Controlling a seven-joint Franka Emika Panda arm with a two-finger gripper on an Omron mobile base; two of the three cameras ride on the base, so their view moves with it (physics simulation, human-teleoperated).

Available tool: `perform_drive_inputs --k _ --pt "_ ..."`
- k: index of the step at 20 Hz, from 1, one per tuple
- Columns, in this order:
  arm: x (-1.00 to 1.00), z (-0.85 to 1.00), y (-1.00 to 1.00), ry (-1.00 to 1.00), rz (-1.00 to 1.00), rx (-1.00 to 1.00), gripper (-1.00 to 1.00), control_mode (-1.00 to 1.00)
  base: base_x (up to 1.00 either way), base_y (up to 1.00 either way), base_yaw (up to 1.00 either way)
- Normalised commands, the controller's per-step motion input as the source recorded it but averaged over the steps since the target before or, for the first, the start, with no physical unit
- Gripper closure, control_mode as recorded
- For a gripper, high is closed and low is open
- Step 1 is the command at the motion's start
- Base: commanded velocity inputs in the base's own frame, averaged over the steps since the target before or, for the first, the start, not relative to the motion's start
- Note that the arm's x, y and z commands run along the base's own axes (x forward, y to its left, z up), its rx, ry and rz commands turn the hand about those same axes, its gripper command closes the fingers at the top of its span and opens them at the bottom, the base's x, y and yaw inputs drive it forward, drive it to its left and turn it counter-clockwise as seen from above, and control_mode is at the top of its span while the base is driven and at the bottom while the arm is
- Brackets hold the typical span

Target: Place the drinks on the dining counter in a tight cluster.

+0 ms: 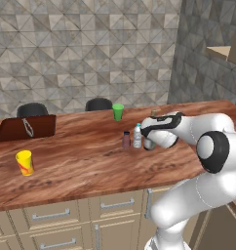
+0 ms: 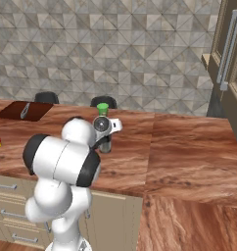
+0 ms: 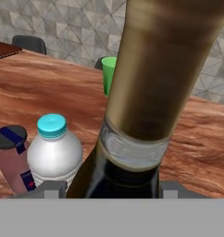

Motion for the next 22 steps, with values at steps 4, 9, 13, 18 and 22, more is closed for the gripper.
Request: perform_drive_inputs --k 4,9,13,18,22 --pt "0.11 -0.01 0.0 -0.02 0.01 0.0 1.0 -1.0 0.0 0.0 0.0" --pt "0.09 -0.04 0.0 -0.01 0.01 0.0 1.0 -1.0 0.0 0.0 0.0" --pt "0.09 -0.1 0.0 0.0 0.01 0.0 1.0 -1.0 0.0 0.0 0.0" --pt "0.03 -0.12 0.0 0.0 0.01 0.0 1.0 -1.0 0.0 0.0 0.0" --pt "0.0 -0.08 0.0 0.0 0.0 0.0 1.0 -1.0 0.0 0.0 0.0"
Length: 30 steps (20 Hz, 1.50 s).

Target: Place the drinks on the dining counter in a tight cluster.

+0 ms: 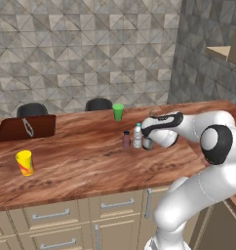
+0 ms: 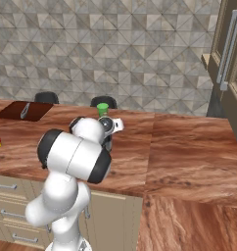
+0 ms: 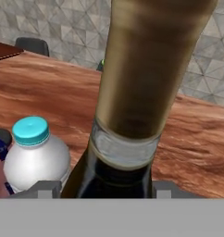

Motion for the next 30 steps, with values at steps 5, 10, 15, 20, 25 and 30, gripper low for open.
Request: perform_drive_inputs --k 5,10,15,20,25,30 --pt "0.04 -0.09 0.0 0.0 0.0 0.0 1.0 -1.0 0.0 0.0 0.0" --pt "0.04 -0.13 0.0 0.0 0.0 0.0 1.0 -1.0 0.0 0.0 0.0" --pt "0.0 -0.21 0.0 0.0 0.01 0.0 1.0 -1.0 0.0 0.0 0.0" --pt "-0.05 -0.28 0.0 0.0 0.01 0.0 -1.0 -1.0 0.0 0.0 0.0" --pt "-0.17 -0.08 0.0 -0.02 0.0 0.0 -1.0 -1.0 0.0 0.0 0.0" --pt "-0.17 0.0 0.0 -0.04 0.0 0.0 -1.0 -1.0 0.0 0.0 0.0"
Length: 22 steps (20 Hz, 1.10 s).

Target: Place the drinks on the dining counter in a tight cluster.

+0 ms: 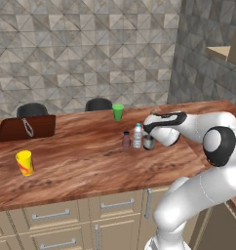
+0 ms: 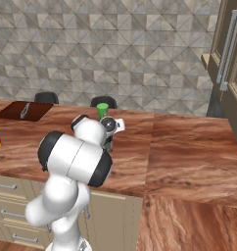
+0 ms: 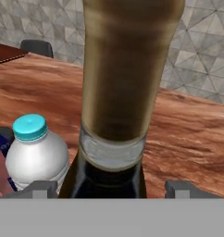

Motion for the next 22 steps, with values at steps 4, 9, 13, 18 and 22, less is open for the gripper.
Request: perform_drive_inputs --k 4,9,13,18,22 --pt "-0.05 0.03 0.0 -0.03 0.0 0.0 -1.0 -1.0 0.0 0.0 0.0" --pt "-0.03 0.0 0.0 0.0 0.0 0.0 -1.0 -1.0 0.0 0.0 0.0" --pt "-0.26 0.04 -0.02 0.0 0.0 0.0 -1.0 -1.0 0.0 0.0 0.0" --pt "-0.35 0.09 -0.01 0.0 -0.01 0.0 -1.0 -1.0 0.0 0.0 0.0" --pt "-0.35 0.19 -0.03 0.0 -0.06 0.0 -1.0 -1.0 0.0 0.0 0.0"
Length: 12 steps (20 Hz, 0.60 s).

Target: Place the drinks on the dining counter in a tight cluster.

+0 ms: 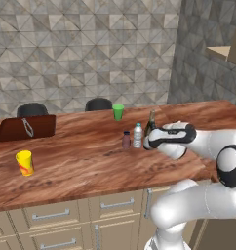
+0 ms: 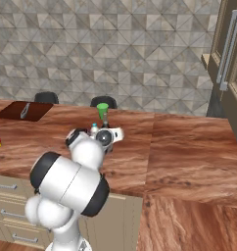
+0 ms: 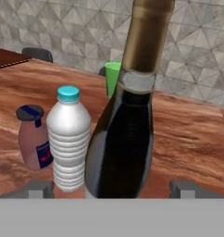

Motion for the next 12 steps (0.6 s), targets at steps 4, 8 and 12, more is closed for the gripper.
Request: perform_drive_inputs --k 4,8,12 --pt "-0.29 0.29 -0.04 0.04 -0.1 0.0 -1.0 -1.0 0.0 0.0 0.0" --pt "-0.3 0.32 -0.06 0.08 -0.09 0.0 -1.0 -1.0 0.0 0.0 0.0" --pt "-0.32 0.36 -0.06 0.15 -0.1 0.0 -1.0 -1.0 0.0 0.0 0.0"
